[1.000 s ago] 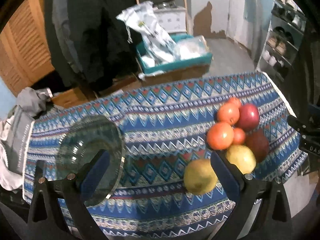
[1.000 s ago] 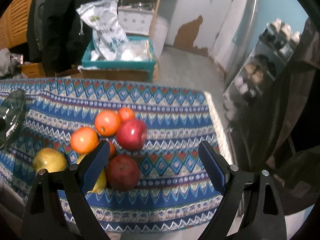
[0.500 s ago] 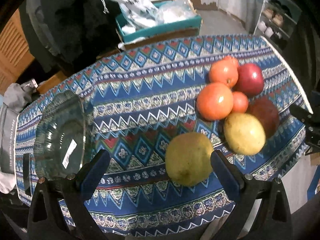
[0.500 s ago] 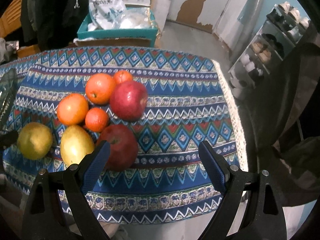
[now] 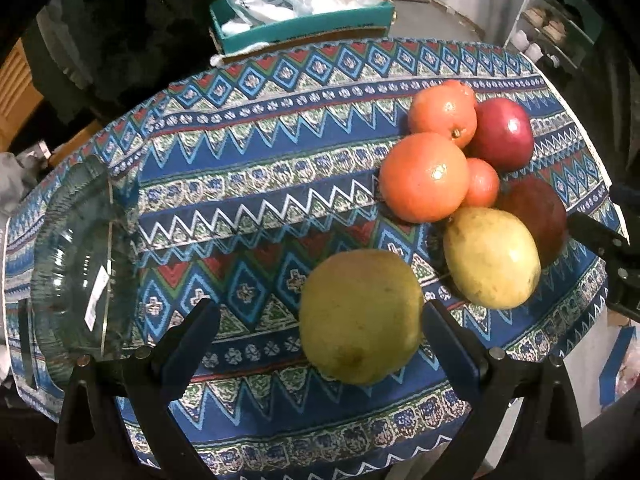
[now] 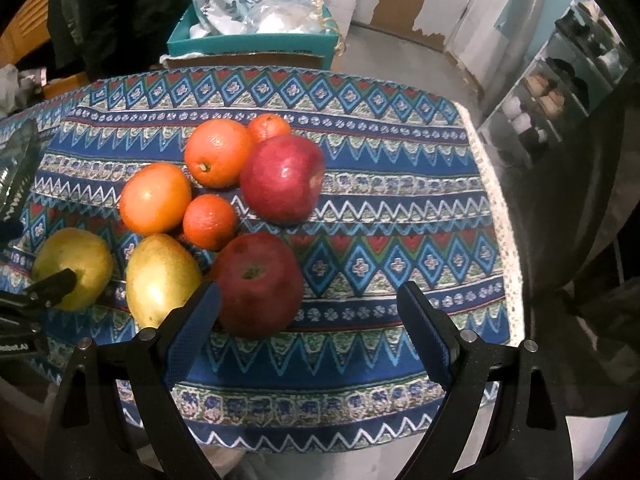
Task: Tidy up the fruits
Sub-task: 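Grasp the large yellow-green pear with the left tool while the right tool approaches the fruit, then grasp the red apple with the right tool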
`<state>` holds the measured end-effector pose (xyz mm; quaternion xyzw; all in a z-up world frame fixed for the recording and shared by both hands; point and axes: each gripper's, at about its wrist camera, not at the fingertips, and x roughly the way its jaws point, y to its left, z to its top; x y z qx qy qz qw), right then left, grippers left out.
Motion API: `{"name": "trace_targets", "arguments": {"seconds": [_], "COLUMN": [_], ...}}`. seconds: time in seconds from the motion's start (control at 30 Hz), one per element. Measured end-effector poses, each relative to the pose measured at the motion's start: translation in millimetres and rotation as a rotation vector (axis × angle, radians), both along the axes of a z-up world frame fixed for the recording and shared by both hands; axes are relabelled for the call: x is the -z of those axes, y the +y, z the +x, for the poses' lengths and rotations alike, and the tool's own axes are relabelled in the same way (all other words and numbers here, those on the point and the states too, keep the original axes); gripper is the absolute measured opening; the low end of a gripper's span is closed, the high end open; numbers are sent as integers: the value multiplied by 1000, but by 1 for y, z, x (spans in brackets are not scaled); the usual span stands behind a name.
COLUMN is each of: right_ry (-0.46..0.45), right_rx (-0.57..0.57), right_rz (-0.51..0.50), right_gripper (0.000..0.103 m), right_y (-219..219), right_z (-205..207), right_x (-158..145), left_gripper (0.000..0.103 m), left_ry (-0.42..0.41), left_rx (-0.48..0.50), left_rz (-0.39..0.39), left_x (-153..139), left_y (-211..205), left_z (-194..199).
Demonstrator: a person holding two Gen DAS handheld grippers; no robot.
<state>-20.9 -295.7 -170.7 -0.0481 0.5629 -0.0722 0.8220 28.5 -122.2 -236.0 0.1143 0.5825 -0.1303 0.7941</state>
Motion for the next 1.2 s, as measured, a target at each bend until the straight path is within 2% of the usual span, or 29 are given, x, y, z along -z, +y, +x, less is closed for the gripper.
{"name": "trace_targets", "arguments": {"seconds": [0.2, 0.27, 0.37, 0.5, 0.77, 0.87, 1.03, 1.13, 1.2], "right_ry": [23, 24, 26, 36, 55, 75, 103, 115, 118], "right_rx": [-7, -10, -12, -12, -7, 12, 58, 82, 82], "right_rz": [-6, -3, 15, 36, 75, 125, 218, 267, 302], "right_gripper": [88, 88, 88, 88, 88, 88, 88, 84, 70], "right_y": [3, 4, 4, 5, 4, 0, -13, -18, -19], "right_z": [4, 5, 8, 10, 20, 26, 33, 36, 38], "right_x": [9, 10, 12, 17, 28, 37, 49, 53, 54], "left_gripper": [98, 95, 87, 72, 72, 72, 72, 72, 72], "left_ry": [17, 45, 95, 138, 115, 81, 63, 52, 51], "left_rx": [18, 16, 9, -1, 3, 9, -2, -5, -3], "left_rz": [-12, -35, -76, -130, -116, -75, -63, -52, -53], "left_x": [3, 7, 14, 19, 16, 14, 13, 12, 11], "left_y": [-4, -4, -4, -5, -6, -3, 3, 8, 10], "left_z": [0, 2, 4, 5, 5, 7, 16, 21, 23]}}
